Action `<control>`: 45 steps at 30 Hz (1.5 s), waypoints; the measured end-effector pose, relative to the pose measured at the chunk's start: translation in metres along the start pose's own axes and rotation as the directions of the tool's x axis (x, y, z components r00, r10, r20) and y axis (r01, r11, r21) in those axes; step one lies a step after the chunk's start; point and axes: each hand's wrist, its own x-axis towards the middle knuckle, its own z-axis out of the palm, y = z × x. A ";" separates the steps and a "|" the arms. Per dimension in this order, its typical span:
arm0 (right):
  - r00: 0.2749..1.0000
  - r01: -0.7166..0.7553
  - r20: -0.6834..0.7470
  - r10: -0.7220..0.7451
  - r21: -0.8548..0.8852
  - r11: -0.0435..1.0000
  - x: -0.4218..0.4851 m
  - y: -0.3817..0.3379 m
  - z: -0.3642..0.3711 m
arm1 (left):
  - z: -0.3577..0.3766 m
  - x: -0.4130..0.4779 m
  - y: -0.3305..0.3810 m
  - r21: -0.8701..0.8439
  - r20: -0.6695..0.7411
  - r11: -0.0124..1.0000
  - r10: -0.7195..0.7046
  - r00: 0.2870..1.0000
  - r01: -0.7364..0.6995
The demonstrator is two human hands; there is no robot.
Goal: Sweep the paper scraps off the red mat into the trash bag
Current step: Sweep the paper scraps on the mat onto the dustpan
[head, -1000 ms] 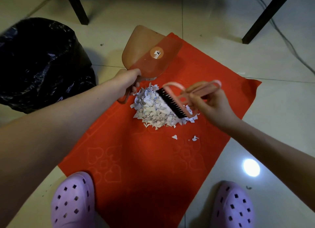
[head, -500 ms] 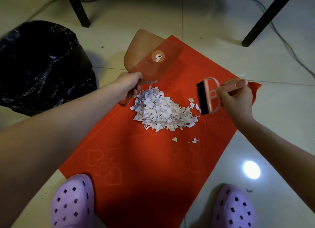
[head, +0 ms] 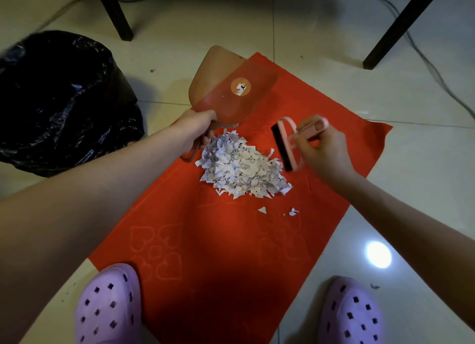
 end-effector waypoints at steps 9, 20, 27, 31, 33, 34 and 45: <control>0.993 -0.067 0.068 0.092 -0.302 0.951 -0.005 0.030 -0.006 | -0.002 0.001 0.000 0.001 -0.002 1.000 0.007 1.000 -0.007; 0.988 -0.054 -0.150 0.026 -0.191 0.980 0.013 0.026 -0.026 | 0.001 -0.002 0.002 0.007 0.019 1.000 0.008 1.000 -0.008; 0.968 -0.237 -0.171 0.184 -0.375 0.896 0.015 0.059 -0.030 | 0.002 -0.001 -0.001 0.016 0.014 1.000 -0.006 1.000 0.006; 0.989 -0.133 0.024 0.144 -0.249 0.959 0.008 0.037 -0.012 | 0.006 0.000 -0.002 0.015 0.025 1.000 -0.008 1.000 0.008; 0.989 -0.117 0.084 0.122 -0.060 0.991 0.005 0.026 -0.008 | 0.007 -0.001 -0.001 0.009 0.033 1.000 -0.012 0.999 0.012; 0.994 -0.090 0.056 0.090 0.001 0.996 0.005 0.021 -0.009 | 0.007 -0.001 -0.001 0.007 0.035 1.000 -0.013 0.999 0.013; 0.991 -0.127 -0.008 0.130 -0.286 0.950 0.006 0.033 -0.012 | 0.003 0.001 -0.001 0.001 0.016 1.000 -0.014 1.000 0.014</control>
